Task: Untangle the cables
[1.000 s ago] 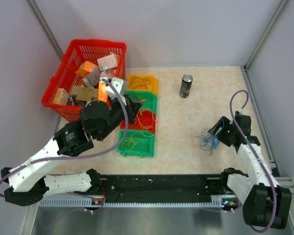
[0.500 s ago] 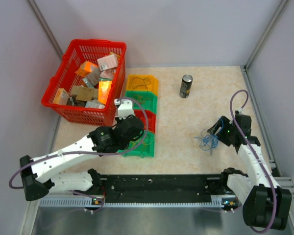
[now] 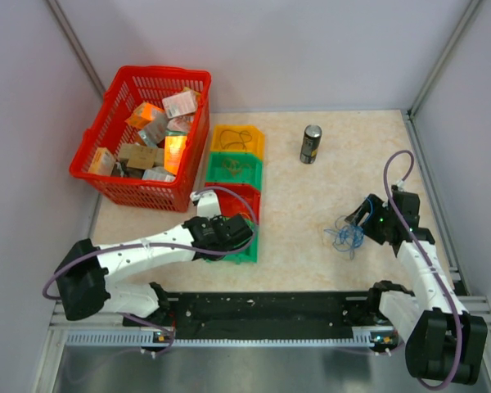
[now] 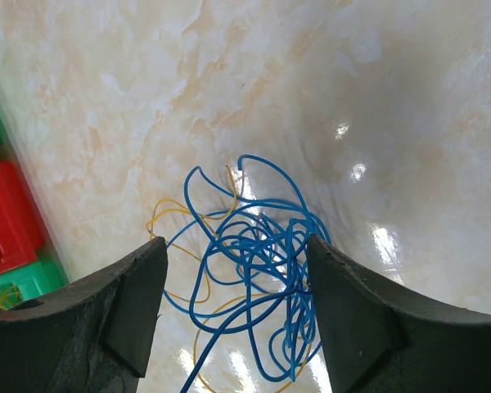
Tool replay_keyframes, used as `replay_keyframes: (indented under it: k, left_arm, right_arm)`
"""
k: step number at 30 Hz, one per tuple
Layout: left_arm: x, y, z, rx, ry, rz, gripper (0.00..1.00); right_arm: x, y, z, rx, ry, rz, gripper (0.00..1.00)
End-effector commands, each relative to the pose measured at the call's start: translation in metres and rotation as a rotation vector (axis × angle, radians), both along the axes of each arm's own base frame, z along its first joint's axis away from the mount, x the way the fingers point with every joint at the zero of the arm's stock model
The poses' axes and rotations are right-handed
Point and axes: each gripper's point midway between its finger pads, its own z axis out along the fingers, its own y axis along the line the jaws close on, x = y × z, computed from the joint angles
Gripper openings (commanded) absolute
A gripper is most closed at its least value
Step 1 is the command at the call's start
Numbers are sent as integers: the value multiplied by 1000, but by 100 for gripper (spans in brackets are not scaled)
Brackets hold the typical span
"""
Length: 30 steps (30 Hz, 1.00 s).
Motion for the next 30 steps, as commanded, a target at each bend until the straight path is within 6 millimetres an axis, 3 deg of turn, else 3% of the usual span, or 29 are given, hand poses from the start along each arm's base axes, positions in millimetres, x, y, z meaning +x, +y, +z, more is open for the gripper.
replay_keyframes:
  k: [1, 11, 16, 18, 19, 23, 25, 27, 30]
  left_arm:
    - [6, -22, -11, -191, 30, 0, 0]
    - [18, -15, -10, -292, 54, 4, 2]
    - [18, -29, 28, -419, -58, -147, 58]
    - [20, -33, 47, -458, -144, -226, 90]
    - [20, -32, 56, -476, -183, -243, 98]
    - [20, -41, 87, -546, -295, -343, 97]
    - [15, -73, 115, -629, -366, -539, 95]
    - [15, -82, 118, -634, -341, -570, 85]
    - [17, -76, 100, -593, -259, -492, 83]
  right_arm:
    - [8, 0, 9, -2, -53, 15, 68]
    - [8, 2, 6, 7, -45, 27, 68]
    - [7, 6, 5, 23, -40, 42, 69]
    - [7, 9, 4, 34, -36, 57, 69]
    - [7, 10, 3, 40, -31, 62, 70]
    - [3, 24, -3, 73, -14, 103, 70]
    - [-4, 42, -10, 103, 2, 156, 66]
    - [-8, 56, -14, 116, 9, 197, 62]
    - [-15, 73, -18, 139, 21, 242, 57]
